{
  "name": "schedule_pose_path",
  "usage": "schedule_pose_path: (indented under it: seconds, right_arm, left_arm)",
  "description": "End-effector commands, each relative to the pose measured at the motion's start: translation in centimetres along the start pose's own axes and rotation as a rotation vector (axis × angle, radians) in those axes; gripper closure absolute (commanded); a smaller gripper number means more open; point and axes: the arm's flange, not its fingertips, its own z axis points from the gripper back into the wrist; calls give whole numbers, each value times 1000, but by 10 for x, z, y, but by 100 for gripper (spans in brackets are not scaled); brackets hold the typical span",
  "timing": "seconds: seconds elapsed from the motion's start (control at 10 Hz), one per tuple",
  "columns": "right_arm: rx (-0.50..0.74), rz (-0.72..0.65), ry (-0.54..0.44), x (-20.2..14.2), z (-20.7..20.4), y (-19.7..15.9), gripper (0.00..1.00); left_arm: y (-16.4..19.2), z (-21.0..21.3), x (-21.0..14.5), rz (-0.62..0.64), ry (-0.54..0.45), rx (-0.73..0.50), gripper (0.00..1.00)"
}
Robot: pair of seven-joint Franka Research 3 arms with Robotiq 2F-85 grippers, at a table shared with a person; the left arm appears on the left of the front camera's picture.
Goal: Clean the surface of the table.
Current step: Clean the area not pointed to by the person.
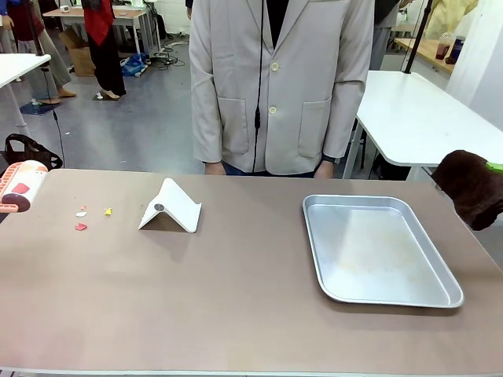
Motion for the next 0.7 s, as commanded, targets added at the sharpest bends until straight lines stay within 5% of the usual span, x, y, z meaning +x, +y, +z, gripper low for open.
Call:
schedule_pose_path:
  seconds: [0.0,0.3,0.6]
  right_arm:
    - [17,-17,5,-1,1,7,88]
    - [17,-17,5,-1,1,7,88]
    - [17,-17,5,-1,1,7,88]
  left_arm:
    - [-1,-4,4,-10,-55,180,77]
    - [10,-12,13,23,-145,449,77]
    - [22,-35,26,115,-154,510,77]
